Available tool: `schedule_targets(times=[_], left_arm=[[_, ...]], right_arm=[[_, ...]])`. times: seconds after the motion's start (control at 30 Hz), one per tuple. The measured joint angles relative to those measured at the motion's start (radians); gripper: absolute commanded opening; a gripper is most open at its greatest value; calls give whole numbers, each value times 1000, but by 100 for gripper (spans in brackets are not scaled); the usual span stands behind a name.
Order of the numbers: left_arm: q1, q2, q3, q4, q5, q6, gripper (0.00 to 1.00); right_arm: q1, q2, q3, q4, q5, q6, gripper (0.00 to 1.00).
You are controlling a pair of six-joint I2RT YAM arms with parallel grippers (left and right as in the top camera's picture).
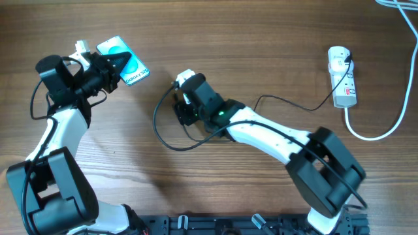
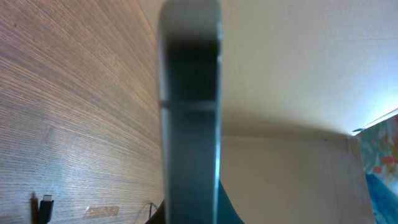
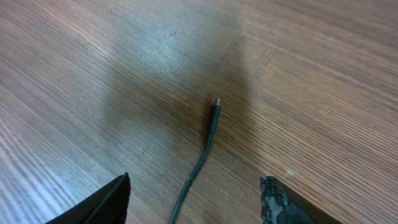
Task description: Plug charger to phone and switch on socket
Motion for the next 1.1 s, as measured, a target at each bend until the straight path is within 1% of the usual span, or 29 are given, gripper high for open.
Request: schedule_targets(times=[0.03, 0.1, 0.27, 0.73, 1.0, 1.1], left_arm=[[3, 0, 0, 0, 0, 2, 4], [3, 0, 0, 0, 0, 2, 4], [3, 0, 0, 0, 0, 2, 4], [3, 0, 0, 0, 0, 5, 4], [3, 0, 0, 0, 0, 6, 4], [3, 0, 0, 0, 0, 5, 4]], right_arm=[[1, 17, 9, 0, 0, -3, 60], [1, 47, 24, 0, 0, -11, 57], [1, 103, 55, 1, 0, -15, 53], [5, 160, 62, 103, 0, -16, 49], [7, 214, 63, 153, 0, -18, 41], [7, 219, 63, 172, 1, -18, 40]])
